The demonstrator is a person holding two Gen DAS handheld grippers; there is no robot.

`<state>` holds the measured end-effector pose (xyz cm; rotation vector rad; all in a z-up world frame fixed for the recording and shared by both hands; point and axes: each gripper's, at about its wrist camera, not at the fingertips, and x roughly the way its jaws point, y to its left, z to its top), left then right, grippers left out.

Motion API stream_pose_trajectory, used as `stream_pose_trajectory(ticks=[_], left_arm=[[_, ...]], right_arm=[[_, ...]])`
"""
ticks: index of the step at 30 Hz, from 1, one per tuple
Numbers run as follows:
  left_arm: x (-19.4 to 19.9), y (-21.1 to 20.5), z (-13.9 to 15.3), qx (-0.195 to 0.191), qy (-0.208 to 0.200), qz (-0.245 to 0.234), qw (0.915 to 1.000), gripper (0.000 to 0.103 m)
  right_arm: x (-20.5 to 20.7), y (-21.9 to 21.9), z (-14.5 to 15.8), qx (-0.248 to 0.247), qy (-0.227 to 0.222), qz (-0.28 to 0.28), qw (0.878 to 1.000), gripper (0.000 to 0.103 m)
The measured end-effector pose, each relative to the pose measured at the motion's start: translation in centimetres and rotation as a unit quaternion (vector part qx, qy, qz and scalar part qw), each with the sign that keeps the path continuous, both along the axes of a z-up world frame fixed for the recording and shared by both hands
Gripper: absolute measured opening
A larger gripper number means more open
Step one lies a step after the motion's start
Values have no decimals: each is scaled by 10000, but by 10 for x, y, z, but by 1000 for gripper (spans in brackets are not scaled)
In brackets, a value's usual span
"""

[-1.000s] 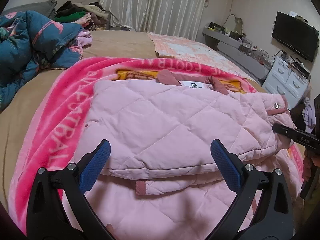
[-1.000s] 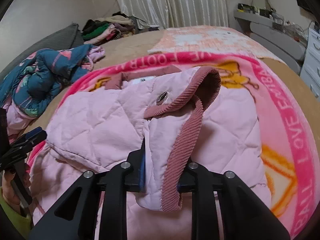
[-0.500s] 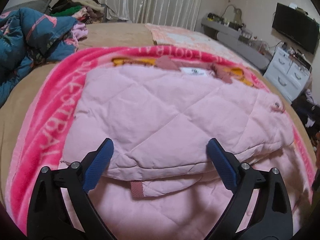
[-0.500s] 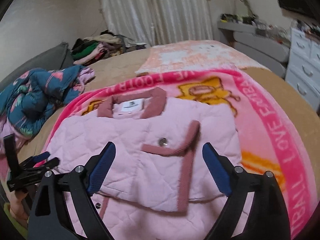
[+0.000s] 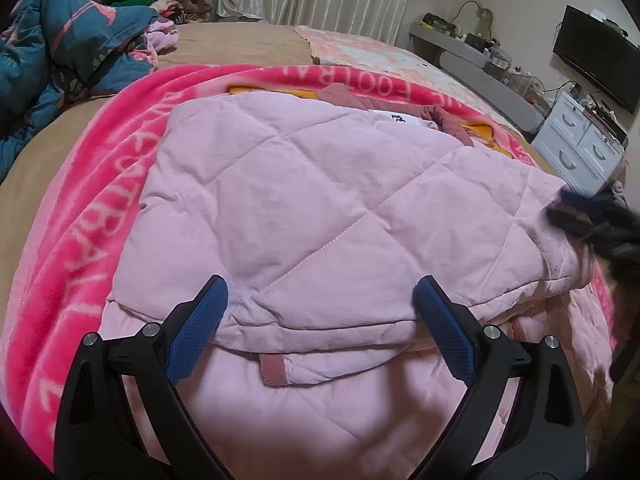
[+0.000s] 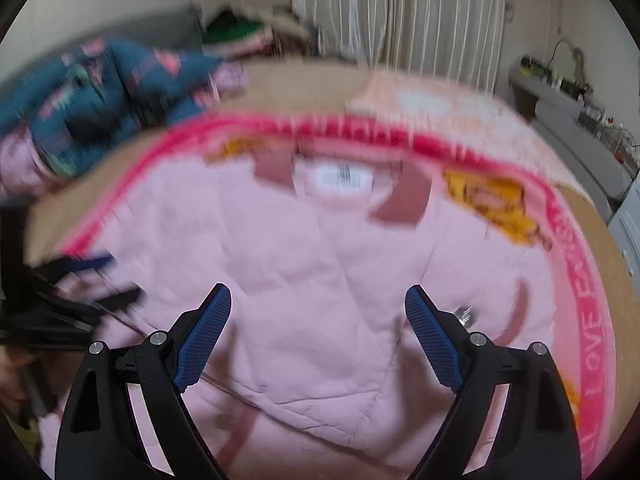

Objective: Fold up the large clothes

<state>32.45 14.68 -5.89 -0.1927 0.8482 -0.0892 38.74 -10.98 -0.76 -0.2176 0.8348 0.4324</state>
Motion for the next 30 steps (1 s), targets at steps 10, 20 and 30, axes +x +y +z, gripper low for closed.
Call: stream_pose_trajectory(ticks=[10,20,30], left_arm=[[-4,-4,2,89,14,-2,10000,89],[-17,-11,16,83,104,-21,9999,91],[-27,-14,32,-22,33,12,10000,94]], right_arm=[[17,1,-44,16,304,-254,9992,91],[3,-11,-37,288,362,-472,9978,92],[-12,-27,-26,806,534,-585,9936,95]])
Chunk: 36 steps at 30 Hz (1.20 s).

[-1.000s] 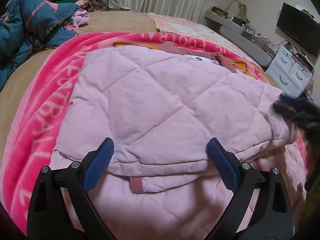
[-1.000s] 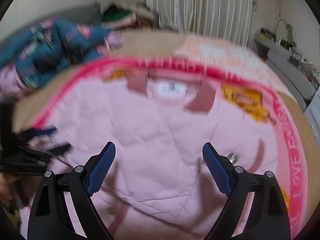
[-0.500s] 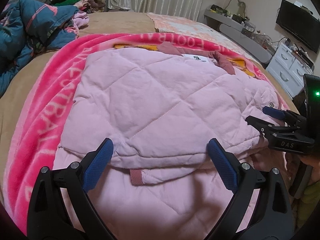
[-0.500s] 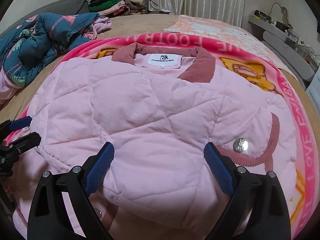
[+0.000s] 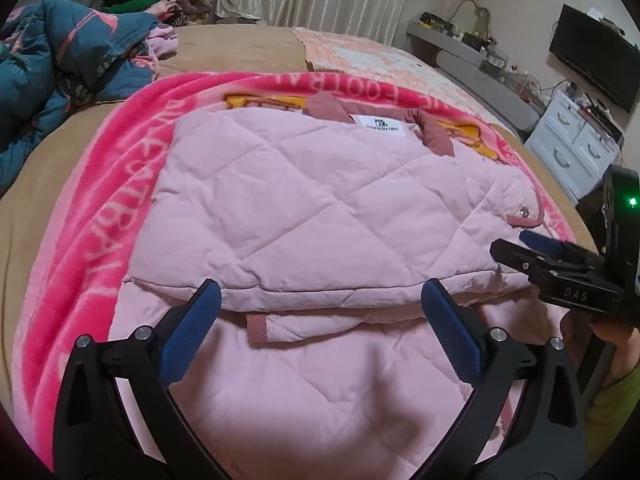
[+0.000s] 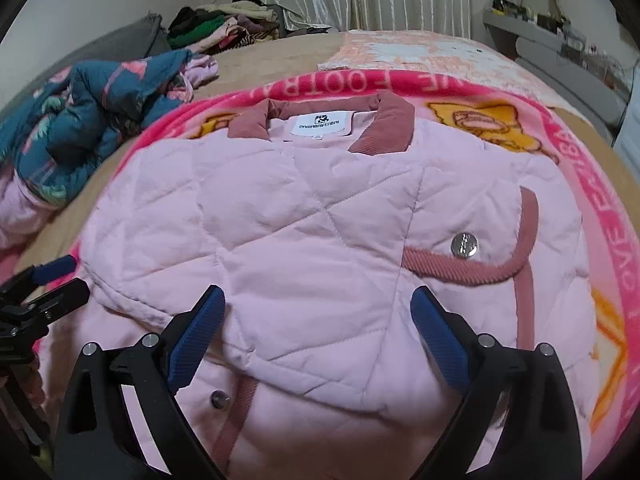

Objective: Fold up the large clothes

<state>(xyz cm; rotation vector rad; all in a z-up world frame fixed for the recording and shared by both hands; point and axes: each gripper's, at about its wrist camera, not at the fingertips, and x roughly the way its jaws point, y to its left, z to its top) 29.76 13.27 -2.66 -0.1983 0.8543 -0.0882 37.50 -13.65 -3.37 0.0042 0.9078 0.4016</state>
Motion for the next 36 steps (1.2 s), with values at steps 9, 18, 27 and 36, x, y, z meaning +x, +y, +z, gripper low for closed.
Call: stream_pose_trajectory(ticks=[9,18,27,36], left_arm=[[-12,14,23,-97,-181,249,9995,94],[-25,25,37,-185,-292,377,9987,94],[-54,36,62,-247,-613,562,9962,94],[-77,35,78,-273,-864,597,9941,94]], right_arm=[[-15,-13,24,679,13,-175,9975,99],[-28,-14,51,917,-230,-179,9954,99],[-47,-15,78,1073,-508,-146,9928,99],[-63,-19,95,1114,-695,-171,9912,99]])
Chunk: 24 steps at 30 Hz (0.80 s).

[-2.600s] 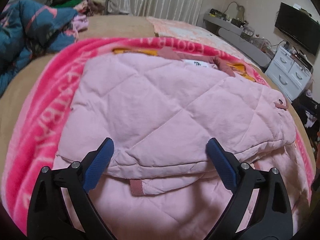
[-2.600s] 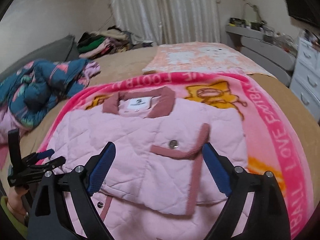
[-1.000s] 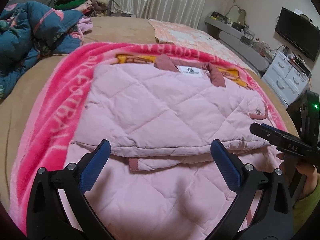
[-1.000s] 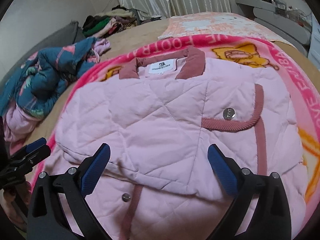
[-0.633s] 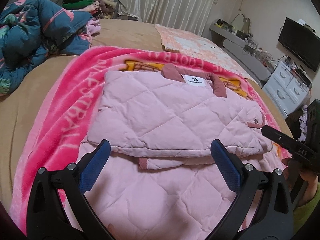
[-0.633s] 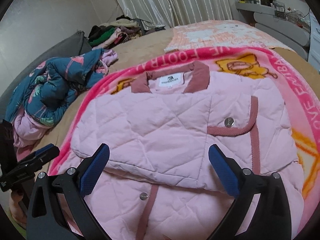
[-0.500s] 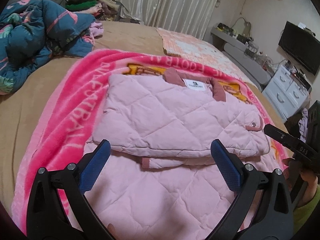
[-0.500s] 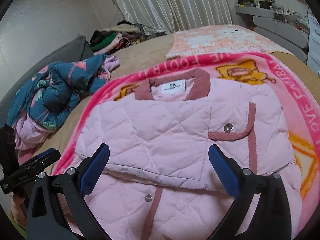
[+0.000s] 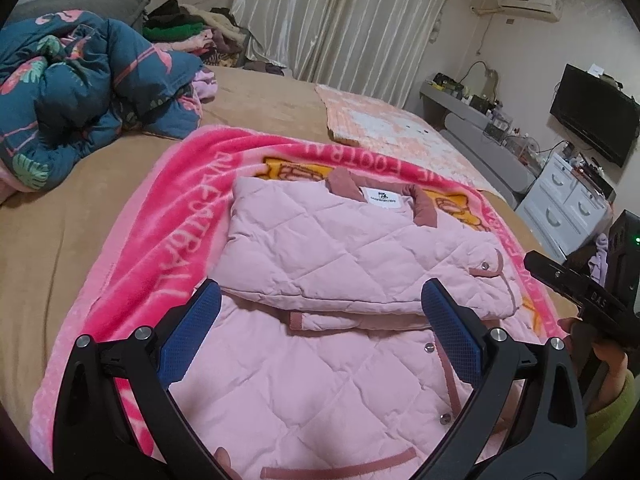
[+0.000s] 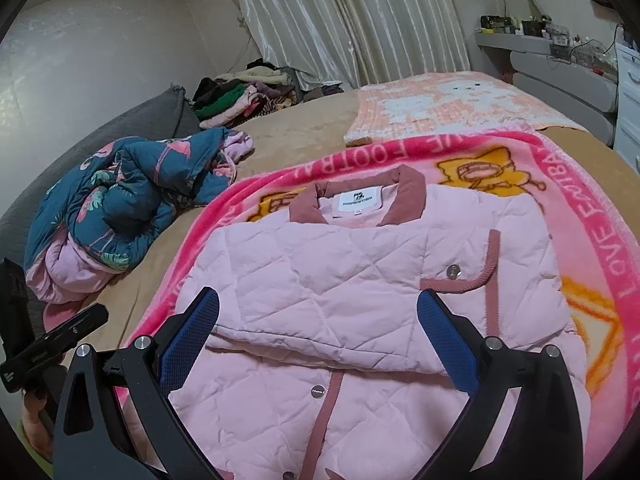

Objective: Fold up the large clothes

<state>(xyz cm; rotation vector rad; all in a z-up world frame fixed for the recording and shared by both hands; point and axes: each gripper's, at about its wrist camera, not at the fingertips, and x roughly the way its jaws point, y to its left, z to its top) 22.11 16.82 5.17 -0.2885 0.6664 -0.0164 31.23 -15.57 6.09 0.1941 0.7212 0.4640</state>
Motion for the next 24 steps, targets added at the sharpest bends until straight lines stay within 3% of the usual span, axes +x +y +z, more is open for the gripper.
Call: stream_pose_trajectory(ticks=[24], left_arm=[[-40,-13,22,45,-325,33,9995,94]], right_arm=[[-47,-23,33,-36,-489,-19,9988,99]])
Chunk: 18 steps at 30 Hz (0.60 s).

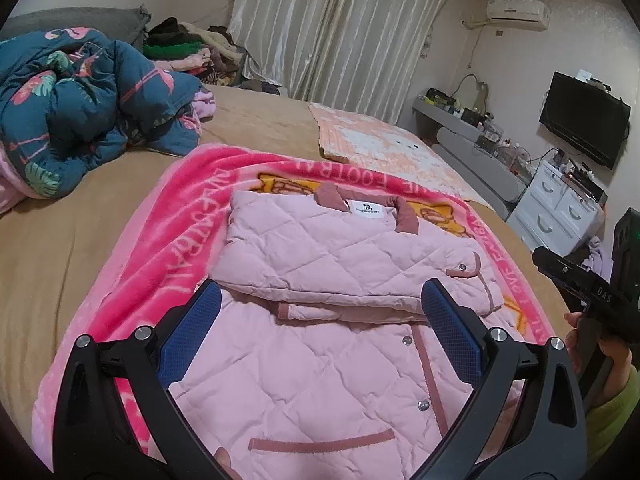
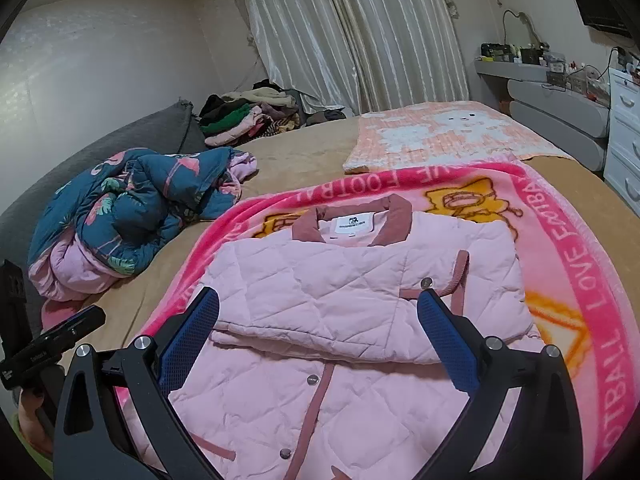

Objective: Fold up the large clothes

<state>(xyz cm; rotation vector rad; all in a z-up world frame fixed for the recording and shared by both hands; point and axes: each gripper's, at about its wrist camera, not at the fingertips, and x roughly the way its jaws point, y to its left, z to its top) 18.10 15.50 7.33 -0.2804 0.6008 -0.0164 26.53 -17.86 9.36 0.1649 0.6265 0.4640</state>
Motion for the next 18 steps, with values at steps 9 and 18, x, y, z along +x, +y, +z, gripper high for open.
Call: stream_pose_trajectory(ticks=[9,18], left_arm=[[-21,-12,8,155,-81,9,9998,94],[-44,-28,10,388,-79,20,9992,94]], right_arm=[[-19,2,10,-89,-226,139,9996,99],[-41,-8,19,-166,-393,190,9989,99]])
